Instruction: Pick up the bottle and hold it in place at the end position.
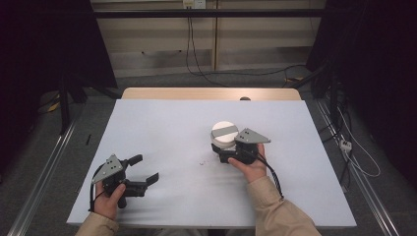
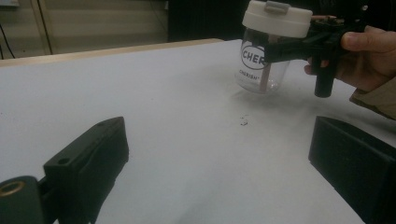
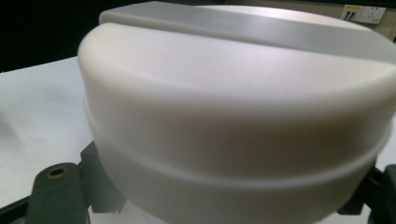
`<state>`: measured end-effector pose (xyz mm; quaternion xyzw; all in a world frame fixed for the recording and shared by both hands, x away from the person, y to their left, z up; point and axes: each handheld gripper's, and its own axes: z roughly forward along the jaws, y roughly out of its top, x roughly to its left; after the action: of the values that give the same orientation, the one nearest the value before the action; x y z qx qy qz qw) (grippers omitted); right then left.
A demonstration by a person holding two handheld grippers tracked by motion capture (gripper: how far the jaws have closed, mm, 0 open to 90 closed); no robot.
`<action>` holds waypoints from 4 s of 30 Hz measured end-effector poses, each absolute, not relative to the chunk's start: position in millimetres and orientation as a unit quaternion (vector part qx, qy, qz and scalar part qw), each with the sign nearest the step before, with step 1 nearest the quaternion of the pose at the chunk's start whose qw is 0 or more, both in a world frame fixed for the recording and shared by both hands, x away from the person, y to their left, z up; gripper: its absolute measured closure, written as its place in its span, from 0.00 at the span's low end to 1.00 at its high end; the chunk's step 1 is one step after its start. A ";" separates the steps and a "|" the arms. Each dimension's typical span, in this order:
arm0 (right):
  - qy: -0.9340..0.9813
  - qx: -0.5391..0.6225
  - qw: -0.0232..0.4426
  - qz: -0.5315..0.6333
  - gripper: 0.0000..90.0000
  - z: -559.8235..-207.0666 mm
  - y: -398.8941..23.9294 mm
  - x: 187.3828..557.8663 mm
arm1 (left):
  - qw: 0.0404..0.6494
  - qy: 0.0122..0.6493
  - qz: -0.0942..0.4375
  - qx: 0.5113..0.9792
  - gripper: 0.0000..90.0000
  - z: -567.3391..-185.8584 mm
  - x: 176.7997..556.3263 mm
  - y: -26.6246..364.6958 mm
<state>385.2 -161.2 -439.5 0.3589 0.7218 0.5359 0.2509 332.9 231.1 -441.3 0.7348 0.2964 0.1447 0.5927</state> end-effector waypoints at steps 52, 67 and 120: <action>0.729 0.362 0.250 0.525 0.20 -447.0 -150.4 419.6 | 0.592 0.295 0.145 0.736 0.05 -442.4 333.6 230.5; 0.730 0.363 0.247 0.524 0.20 -452.3 -147.3 422.8 | 0.590 0.293 0.145 0.738 0.05 -442.3 333.6 230.0; 0.739 0.348 0.239 0.526 0.20 -460.1 -139.5 428.9 | 0.594 0.301 0.134 0.734 0.05 -431.9 359.2 196.6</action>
<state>428.9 -139.5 -460.1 0.3478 0.7388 0.5257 0.2386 359.2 196.6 -431.9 0.7339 0.3014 0.1338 0.5939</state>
